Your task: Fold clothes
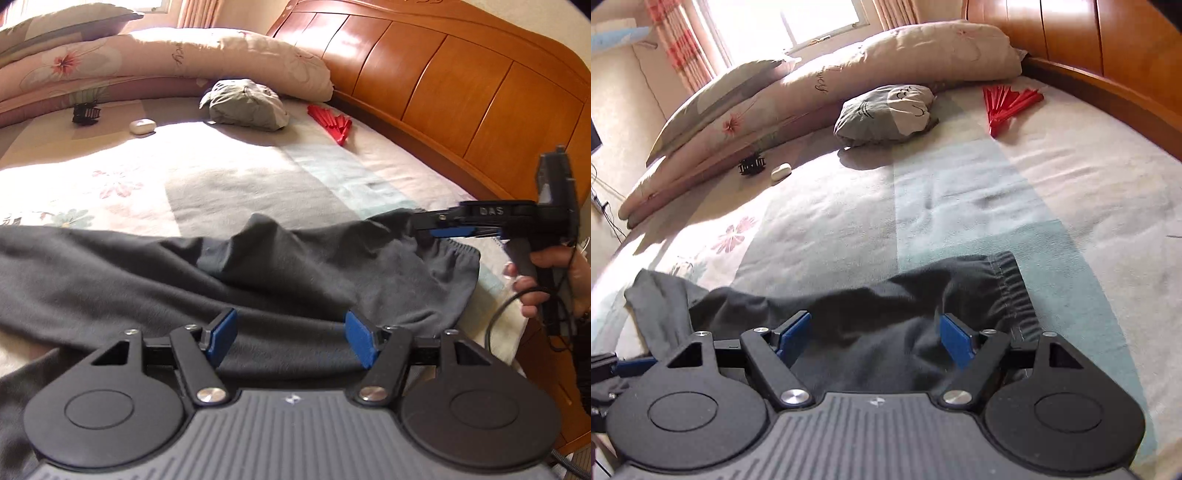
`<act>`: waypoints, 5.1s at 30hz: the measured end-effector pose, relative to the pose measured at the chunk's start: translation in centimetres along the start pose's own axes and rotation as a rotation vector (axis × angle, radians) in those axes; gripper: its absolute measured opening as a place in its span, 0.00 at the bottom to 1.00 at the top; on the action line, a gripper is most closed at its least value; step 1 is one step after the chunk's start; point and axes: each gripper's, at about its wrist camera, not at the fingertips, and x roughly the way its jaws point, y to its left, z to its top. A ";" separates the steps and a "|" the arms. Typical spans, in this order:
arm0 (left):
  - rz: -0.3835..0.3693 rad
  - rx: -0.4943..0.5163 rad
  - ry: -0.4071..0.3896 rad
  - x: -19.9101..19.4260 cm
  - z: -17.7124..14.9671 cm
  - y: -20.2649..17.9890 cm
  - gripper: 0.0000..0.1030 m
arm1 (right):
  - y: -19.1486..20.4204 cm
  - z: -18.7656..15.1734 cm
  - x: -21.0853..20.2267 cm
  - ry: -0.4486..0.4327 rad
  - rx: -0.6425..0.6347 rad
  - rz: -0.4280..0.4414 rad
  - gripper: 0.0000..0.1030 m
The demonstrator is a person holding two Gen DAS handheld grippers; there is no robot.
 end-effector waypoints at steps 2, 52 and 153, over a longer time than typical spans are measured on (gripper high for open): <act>-0.016 0.006 0.031 1.7 -0.3 -0.5 0.62 | -2.0 0.8 2.4 0.011 0.047 -0.039 0.77; -0.254 -0.935 -0.255 0.2 -5.7 15.2 0.86 | 11.2 -9.7 -2.7 0.003 -0.212 0.086 0.83; 0.116 -0.582 -0.342 -10.1 -6.3 7.8 0.05 | -6.1 -8.3 -6.3 -0.169 0.319 -0.148 0.06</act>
